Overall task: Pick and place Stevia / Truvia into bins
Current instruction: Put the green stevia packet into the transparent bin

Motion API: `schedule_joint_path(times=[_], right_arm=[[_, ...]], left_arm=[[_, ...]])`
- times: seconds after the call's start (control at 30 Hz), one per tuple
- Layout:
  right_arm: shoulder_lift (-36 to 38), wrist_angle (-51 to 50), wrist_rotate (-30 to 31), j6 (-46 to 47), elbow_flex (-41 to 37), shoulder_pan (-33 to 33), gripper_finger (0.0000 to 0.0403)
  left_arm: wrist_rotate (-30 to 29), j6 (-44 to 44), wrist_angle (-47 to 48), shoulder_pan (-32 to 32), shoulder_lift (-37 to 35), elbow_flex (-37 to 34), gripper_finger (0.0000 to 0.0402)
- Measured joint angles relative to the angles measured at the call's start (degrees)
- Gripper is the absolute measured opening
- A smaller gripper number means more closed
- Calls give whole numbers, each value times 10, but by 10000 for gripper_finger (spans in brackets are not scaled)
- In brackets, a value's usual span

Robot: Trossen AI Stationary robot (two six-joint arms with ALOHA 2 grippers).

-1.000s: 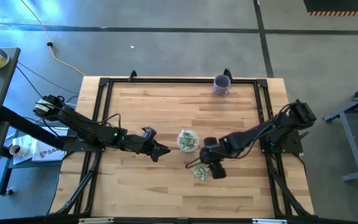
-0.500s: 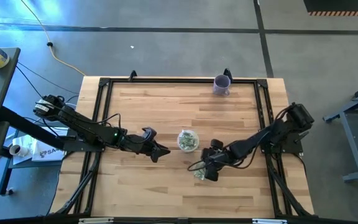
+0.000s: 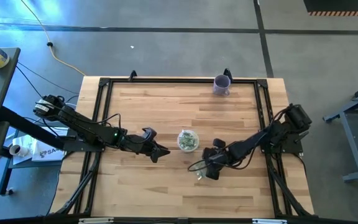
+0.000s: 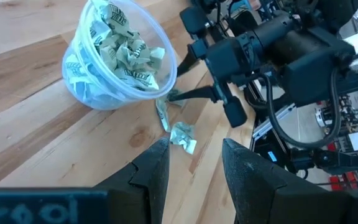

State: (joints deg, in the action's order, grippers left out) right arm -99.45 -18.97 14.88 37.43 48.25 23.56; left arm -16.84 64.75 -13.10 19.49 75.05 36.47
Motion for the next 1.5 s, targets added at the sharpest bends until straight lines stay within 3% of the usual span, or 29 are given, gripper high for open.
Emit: schedule_joint_path(times=[0.27, 0.5, 0.77, 1.0, 1.1, 1.33, 1.5], right_arm=[[0, 4, -40, -7, -4, -15, 8], [14, 2, -37, -11, -6, -33, 6], [128, -9, 35, -20, -8, -96, 2], [197, 108, 1, -103, -7, -160, 1], [182, 153, -28, -104, -2, -184, 1], [76, 147, -103, -153, 69, -210, 1], [11, 70, -112, -183, 119, -209, 1]], left_arm=[[-1, -2, 0, 0, 0, 0, 182], [-3, -3, 0, 0, 0, 0, 182], [-3, -2, 0, 0, 0, 0, 182], [-4, 0, 0, 0, 0, 0, 182], [-10, 0, -1, 0, 0, 0, 182], [-33, -1, -2, 0, 0, 0, 182], [-33, 0, -1, 0, 0, 0, 182]])
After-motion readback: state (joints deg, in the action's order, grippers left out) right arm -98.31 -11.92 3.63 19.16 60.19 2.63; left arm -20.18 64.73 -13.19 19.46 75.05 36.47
